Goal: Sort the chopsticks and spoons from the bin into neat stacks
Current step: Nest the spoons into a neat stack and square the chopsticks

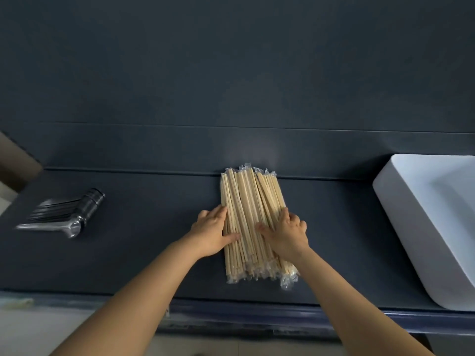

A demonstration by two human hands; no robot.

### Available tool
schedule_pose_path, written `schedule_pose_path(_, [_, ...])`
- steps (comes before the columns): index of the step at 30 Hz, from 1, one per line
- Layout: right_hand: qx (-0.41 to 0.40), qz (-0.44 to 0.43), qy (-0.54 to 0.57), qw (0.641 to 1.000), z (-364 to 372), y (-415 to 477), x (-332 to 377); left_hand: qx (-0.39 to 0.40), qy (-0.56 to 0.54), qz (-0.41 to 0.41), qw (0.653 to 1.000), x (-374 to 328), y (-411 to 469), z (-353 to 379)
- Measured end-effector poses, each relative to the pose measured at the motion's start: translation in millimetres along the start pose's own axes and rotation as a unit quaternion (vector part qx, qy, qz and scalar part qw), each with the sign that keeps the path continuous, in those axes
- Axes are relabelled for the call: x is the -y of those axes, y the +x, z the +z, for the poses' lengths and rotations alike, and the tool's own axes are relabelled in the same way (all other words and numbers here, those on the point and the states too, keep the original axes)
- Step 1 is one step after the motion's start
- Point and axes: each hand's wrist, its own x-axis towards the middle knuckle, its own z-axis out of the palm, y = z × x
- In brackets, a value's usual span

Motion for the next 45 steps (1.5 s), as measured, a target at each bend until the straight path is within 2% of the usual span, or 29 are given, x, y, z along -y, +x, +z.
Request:
schedule_pose_path(6, [0.014,-0.038,0.018,0.999,30.2,-8.6,46.6,0.026,0.033,-0.023,0.999,51.8,-12.8,-22.0])
schedule_pose_path(15, [0.032,-0.043,0.004,0.999,59.7,-19.7,90.8,0.04,0.014,-0.032,0.999,100.6,-21.5,-39.9])
schedule_pose_path(23, [0.068,-0.057,0.012,0.996,74.4,-27.0,117.3,0.045,0.017,-0.038,0.998,135.7,-29.1,-55.2])
schedule_pose_path(36, [0.06,-0.053,0.055,0.995,95.7,-34.9,131.2,0.038,-0.032,-0.024,0.998,170.6,-42.5,-56.9])
schedule_pose_path(40, [0.04,-0.057,0.052,0.996,82.3,-27.6,126.1,0.009,-0.082,-0.006,0.997,169.3,-43.5,-53.2])
schedule_pose_path(45, [0.018,-0.102,0.028,0.994,54.3,-4.7,130.5,-0.038,-0.078,0.001,0.996,160.3,-37.1,-46.3])
